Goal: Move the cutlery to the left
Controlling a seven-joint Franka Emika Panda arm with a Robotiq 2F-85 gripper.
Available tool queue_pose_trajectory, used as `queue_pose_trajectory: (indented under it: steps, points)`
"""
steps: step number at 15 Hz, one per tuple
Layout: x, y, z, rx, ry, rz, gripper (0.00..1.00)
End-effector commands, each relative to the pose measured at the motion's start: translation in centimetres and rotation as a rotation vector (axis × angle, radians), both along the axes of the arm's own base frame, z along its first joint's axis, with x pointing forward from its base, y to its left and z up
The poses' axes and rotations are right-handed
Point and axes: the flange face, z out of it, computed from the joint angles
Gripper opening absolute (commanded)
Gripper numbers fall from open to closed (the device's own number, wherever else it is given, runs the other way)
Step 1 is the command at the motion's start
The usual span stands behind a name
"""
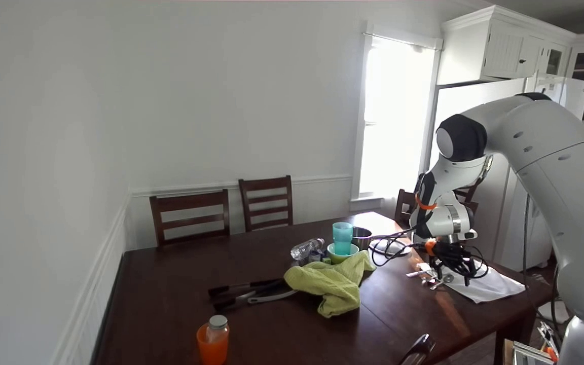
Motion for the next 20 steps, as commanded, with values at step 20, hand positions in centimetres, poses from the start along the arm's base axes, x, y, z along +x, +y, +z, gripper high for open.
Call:
queue_pose_trajectory:
  steps: [20]
  points:
    - [1.7,-1.5,-0.8,-0.011,-0.047,-0.072,0.88]
